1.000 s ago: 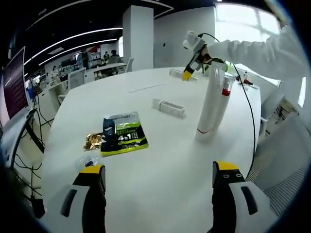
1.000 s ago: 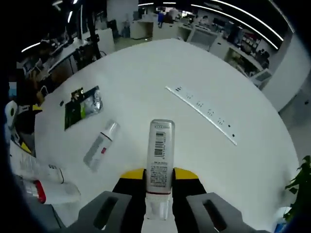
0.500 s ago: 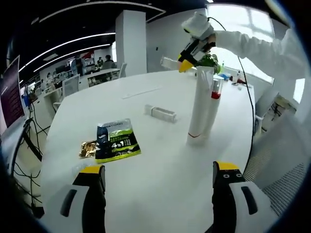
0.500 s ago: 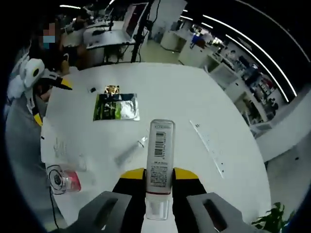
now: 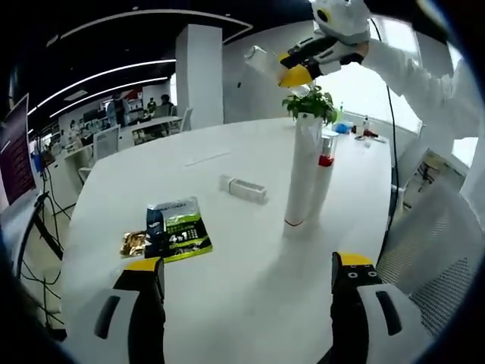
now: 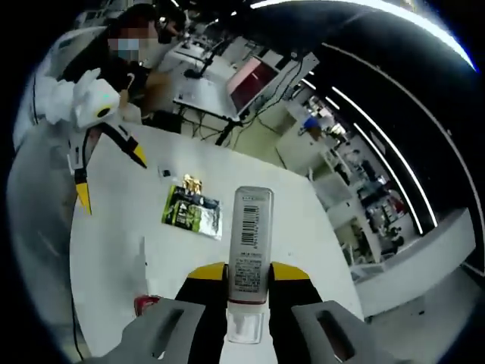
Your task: Arrange the skincare products in the storage area until every visible bottle or jar stands upright without overlapping.
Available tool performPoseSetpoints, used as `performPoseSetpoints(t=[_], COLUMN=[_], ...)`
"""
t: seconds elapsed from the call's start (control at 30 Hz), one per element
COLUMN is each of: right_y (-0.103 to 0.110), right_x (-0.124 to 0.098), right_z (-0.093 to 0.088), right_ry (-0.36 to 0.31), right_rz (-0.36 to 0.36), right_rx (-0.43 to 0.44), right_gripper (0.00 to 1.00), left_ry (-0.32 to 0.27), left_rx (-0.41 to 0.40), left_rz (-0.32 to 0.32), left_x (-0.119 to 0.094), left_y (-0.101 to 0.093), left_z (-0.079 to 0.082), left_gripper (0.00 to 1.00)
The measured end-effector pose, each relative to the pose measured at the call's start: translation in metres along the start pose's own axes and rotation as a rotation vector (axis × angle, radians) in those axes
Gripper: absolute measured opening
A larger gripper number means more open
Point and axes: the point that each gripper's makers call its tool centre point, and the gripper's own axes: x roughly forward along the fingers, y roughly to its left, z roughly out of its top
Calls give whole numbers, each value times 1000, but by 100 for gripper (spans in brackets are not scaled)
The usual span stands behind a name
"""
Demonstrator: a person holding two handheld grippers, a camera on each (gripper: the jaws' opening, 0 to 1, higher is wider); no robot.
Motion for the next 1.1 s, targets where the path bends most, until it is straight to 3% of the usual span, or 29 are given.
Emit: performPoseSetpoints(t=[0.1,0.2,0.33,0.43,0.5,0.6,0.63,0.73,0.8,0.9,1.03,1.1], right_y=[4,16,22,30,40,51,55,62,67,78,94,101], right_x=[-12,-20,-31,-34,-35,-35,-35,-36,-36,-35,-34,-32], right_z=[14,25,39,45,48,49,49,50,52,60,67,68], right_ry=[-18,-37,-49,-48,-51,-57,-57,-67,-79,-108,-144,-148], right_rz=[-62,-82,-185,-212,-209,-212,-211,-197,-188,-165,-139,-120], right_rx=[-61,-110,-286,-346,-359,-409,-415,-402,-397,-419,-438,-457], right_gripper=[12,12,12,12,12,12,12,13,13,13,13,13], left_ry=[-23,-27,-77,-85,-111,-199,-246,-296,-324,-340,-322,-304], left_rx=[-11,-3,-60,-69,-109,-176,-166,-131,-102,-72,-35,-14], left_rz=[-27,-36,-68,-78,-117,-160,-168,-168,-174,-215,-295,-310], left_x=[-1,-1,-5,-6,-9,-22,-30,-45,-52,-55,-53,-52], left_y=[-7,-10,-14,-12,-15,-18,-17,-14,-14,-21,-39,-45], left_z=[5,6,15,17,24,50,65,92,109,126,136,137], left_gripper=[86,86,86,86,86,84,85,84,77,67,62,55])
